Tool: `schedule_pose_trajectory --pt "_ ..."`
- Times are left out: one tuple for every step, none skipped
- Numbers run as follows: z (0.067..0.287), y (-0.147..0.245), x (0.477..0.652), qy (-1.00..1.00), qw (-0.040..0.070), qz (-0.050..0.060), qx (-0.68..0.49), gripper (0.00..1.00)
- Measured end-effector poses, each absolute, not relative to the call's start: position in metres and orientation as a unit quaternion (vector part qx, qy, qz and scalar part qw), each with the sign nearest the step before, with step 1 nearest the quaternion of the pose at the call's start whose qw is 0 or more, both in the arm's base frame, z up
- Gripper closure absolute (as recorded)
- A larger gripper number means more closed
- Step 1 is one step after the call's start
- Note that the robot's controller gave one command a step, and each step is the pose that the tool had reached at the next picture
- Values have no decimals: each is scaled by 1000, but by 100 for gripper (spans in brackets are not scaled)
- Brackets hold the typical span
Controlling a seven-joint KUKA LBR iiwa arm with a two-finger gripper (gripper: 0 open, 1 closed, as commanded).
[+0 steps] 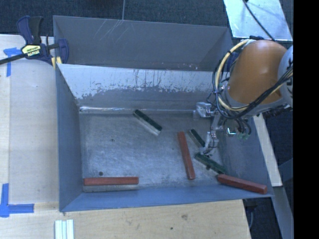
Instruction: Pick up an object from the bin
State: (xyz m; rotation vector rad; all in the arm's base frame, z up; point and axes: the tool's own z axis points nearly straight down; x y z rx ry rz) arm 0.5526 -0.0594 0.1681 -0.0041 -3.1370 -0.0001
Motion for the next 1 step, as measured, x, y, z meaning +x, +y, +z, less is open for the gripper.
schedule_pose_trajectory --pt "123 -61 576 -998 0 0 64 0"
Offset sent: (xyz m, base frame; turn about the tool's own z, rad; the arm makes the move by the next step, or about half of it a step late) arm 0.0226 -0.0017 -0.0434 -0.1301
